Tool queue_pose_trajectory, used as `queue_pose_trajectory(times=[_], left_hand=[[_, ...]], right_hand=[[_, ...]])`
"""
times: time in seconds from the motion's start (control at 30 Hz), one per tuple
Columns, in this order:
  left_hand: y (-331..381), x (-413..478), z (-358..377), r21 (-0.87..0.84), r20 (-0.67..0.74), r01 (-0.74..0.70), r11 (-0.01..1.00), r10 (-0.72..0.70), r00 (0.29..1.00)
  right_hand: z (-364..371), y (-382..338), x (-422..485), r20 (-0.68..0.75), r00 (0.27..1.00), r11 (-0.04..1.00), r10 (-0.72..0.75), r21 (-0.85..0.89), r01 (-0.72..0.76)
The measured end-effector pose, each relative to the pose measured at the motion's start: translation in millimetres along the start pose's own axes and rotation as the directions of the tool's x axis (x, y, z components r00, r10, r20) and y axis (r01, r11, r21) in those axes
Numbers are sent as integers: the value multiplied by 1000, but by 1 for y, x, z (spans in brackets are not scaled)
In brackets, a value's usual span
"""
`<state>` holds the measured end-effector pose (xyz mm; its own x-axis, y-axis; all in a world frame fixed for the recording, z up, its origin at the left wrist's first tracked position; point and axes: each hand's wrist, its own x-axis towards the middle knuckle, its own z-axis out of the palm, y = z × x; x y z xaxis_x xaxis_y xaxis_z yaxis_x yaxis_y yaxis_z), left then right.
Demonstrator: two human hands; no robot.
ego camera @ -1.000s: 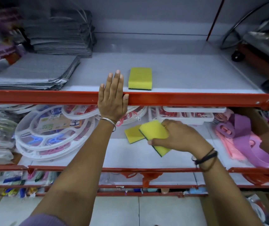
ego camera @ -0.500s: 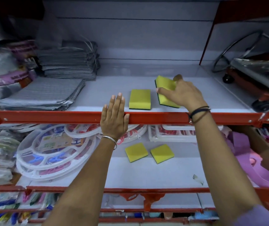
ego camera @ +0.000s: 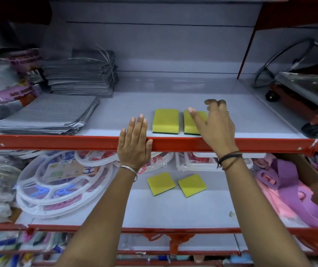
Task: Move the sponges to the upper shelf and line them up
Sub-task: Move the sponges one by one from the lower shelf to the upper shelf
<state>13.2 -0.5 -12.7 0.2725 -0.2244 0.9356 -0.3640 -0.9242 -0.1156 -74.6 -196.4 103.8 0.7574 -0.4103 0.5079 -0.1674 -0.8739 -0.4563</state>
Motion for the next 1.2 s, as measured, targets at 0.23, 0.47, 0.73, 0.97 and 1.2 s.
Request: queue_pose_trajectory(times=[0.23,0.47,0.73,0.97,1.2], left_hand=[[0,-1,4,10,-32,2,1000,-2,999],[-1,-1,8,33,-80,-10,999,12,997],[0,0,9,34,-113,-12,999,16,993],[0,1,8,32,-100,4,999,-1,995],[2,3,3,24,-72,22,999,-21,997]], right_hand=[[10,25,-102,-196,935,922,-296,196,333],[98,106,-124,318,942,991,-109,112,77],[177,158,-108,835,548,951,54,-211,227],[183,159,-108,819,561,883,121,-346,316],[114,127,-105,735,635,964,236,-260,-58]])
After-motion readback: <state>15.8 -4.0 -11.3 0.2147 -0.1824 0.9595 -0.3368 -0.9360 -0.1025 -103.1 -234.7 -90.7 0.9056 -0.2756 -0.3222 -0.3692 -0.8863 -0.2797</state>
